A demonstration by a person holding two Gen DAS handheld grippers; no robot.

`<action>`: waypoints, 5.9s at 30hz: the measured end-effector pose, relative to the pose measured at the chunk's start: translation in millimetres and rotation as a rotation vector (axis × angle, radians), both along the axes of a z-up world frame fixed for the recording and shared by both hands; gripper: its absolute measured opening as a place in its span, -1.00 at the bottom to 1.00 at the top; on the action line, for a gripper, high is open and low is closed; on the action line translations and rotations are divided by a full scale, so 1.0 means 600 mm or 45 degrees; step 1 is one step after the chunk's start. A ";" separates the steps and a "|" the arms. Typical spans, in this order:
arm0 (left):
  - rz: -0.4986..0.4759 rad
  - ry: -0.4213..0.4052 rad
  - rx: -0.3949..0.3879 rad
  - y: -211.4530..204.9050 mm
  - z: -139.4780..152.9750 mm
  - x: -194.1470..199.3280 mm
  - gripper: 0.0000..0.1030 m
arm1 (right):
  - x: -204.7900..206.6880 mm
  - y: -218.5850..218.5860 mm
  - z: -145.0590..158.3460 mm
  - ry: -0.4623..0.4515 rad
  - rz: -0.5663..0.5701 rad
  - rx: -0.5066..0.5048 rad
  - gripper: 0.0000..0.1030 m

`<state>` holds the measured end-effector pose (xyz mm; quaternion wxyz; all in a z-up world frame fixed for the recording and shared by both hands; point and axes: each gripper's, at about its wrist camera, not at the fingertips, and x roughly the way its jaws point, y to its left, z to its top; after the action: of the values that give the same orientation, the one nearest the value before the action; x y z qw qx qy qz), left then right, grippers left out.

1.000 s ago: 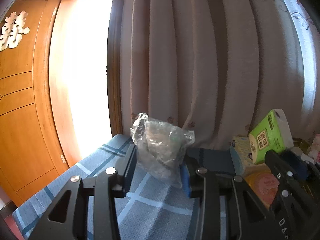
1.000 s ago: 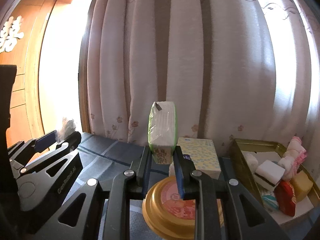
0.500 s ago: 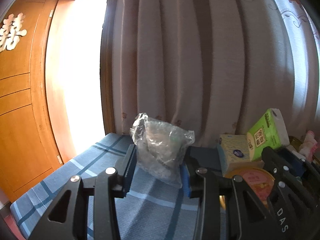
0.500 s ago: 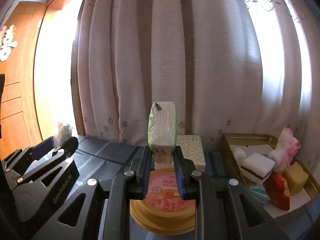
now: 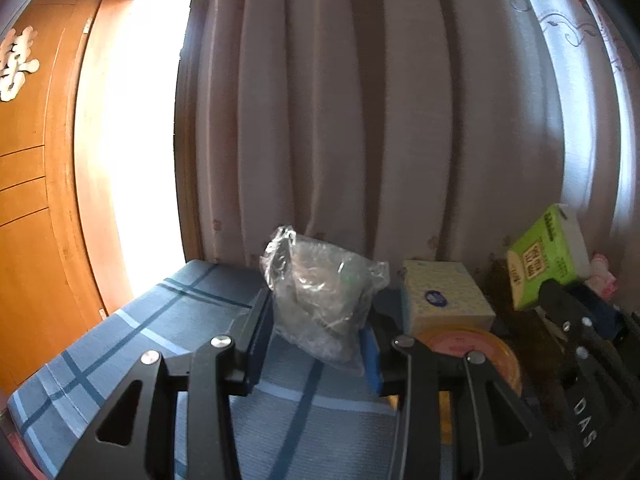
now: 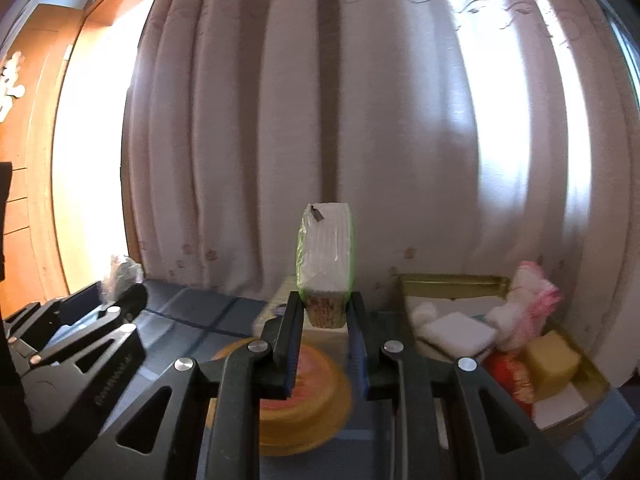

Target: Organize soft objects

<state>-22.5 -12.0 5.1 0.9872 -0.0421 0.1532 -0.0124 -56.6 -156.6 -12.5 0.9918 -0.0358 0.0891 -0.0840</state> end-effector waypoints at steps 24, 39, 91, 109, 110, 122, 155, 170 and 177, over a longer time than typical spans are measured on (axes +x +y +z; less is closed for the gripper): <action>-0.257 -0.050 0.030 -0.156 0.004 -0.035 -0.24 | -0.064 -0.178 0.009 0.001 -0.235 0.026 -0.53; -0.442 -0.100 0.059 -0.249 0.012 -0.046 -0.24 | -0.079 -0.246 0.011 0.036 -0.301 0.046 -0.53; -0.587 0.623 0.103 -0.464 0.026 0.202 -0.15 | 0.261 -0.396 0.074 0.885 -0.038 -0.164 -0.53; -0.607 0.489 0.130 -0.416 0.057 0.134 0.99 | 0.142 -0.436 0.113 0.817 0.244 -0.039 0.38; -0.601 0.467 0.136 -0.414 0.061 0.123 0.99 | 0.131 -0.433 0.103 0.819 0.240 -0.039 0.38; -0.463 0.024 0.069 -0.340 0.060 0.009 0.99 | -0.013 -0.416 0.057 0.301 -0.113 0.245 0.42; -0.313 -0.079 0.036 -0.313 0.031 -0.032 0.99 | -0.154 -0.304 0.052 -0.400 -0.452 0.090 0.91; -0.297 -0.115 0.029 -0.304 0.036 -0.051 0.99 | -0.165 -0.265 0.053 -0.455 -0.444 -0.052 0.99; -0.277 -0.118 0.008 -0.295 0.038 -0.054 0.99 | -0.163 -0.276 0.055 -0.441 -0.453 -0.016 0.99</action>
<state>-54.9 -188.8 27.7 0.9861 -0.0216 0.1113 -0.1211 -154.1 -321.9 20.4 0.9617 -0.0108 -0.0777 -0.2625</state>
